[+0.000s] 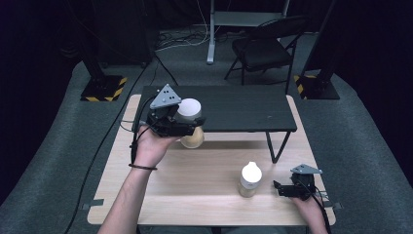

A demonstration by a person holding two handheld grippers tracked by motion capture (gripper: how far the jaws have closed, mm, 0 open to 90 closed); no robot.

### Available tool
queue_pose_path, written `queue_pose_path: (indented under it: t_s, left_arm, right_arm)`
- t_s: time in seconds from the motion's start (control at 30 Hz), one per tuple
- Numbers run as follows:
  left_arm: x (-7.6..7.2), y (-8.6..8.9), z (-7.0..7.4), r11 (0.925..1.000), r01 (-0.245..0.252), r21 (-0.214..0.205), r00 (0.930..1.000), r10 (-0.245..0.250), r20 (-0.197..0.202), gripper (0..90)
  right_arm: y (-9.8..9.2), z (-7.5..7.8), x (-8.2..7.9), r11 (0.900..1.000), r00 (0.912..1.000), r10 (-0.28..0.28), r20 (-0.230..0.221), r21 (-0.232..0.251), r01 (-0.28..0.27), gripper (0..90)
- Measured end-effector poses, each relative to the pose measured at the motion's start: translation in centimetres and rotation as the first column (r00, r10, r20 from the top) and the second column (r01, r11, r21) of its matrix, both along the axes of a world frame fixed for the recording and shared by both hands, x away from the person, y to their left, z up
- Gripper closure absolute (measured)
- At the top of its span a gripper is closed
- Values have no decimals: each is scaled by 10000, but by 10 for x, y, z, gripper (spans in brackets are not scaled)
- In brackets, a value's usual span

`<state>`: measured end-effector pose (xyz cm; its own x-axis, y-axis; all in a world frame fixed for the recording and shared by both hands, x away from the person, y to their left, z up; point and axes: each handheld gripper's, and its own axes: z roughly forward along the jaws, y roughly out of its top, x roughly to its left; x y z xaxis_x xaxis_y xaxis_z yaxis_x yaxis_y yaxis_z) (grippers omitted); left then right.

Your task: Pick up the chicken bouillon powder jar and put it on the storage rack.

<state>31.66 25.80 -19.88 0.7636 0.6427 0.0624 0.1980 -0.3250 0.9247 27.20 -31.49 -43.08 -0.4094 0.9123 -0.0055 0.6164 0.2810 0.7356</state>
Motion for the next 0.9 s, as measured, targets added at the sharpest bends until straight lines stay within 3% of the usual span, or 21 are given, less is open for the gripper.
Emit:
queue_pose_path:
  t_s: [0.3,0.47,0.9]
  left_arm:
    - [18,3,7,9995,-322,-74,9993,320,-179,329]
    - [29,3,9,9972,-744,-120,9968,740,-310,329]
    - [48,-14,11,9922,-1237,113,9918,1240,-323,328]
  right_arm:
    - [0,0,0,10000,10000,6,0,0,-6,44]
    - [0,0,0,10000,10000,10,2,9,-10,43]
    - [0,0,0,10000,10000,36,15,-12,-36,41]
